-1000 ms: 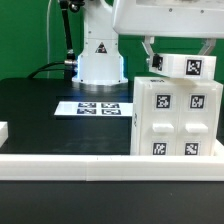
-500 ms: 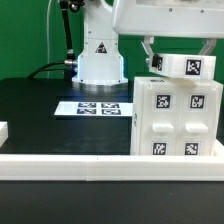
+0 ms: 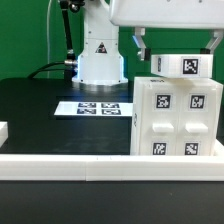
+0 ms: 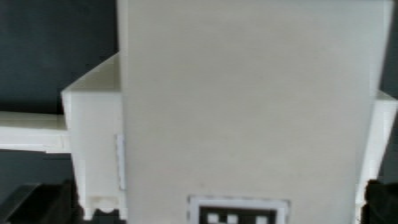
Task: Assemble cabinet
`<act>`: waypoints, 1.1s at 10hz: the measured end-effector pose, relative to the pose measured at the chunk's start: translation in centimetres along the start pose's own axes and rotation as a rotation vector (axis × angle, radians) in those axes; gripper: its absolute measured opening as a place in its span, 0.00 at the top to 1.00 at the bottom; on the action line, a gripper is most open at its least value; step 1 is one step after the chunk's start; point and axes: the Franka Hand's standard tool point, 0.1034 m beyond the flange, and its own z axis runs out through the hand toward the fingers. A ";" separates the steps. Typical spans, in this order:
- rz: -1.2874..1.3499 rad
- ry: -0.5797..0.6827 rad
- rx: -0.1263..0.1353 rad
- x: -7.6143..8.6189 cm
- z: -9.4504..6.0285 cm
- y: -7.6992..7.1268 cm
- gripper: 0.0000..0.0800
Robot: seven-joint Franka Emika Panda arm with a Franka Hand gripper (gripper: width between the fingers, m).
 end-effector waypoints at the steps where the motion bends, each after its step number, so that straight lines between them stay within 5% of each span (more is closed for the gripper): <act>1: -0.001 -0.002 -0.001 -0.1 0.3 0.1 0.00; 4: 0.013 -0.034 -0.002 -0.3 0.6 -0.3 0.00; 5: 0.018 -0.041 -0.002 -0.2 0.3 -0.6 0.04; 6: 0.015 -0.039 -0.002 0.2 0.1 -0.8 0.21; 8: 0.013 -0.038 -0.002 0.3 0.1 -0.8 0.30; 11: 0.031 -0.037 -0.002 0.3 0.1 -0.7 0.30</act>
Offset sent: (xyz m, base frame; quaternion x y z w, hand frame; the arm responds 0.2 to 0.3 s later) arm 0.0031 0.0088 -0.0029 -0.0029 -0.0454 0.0287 0.9986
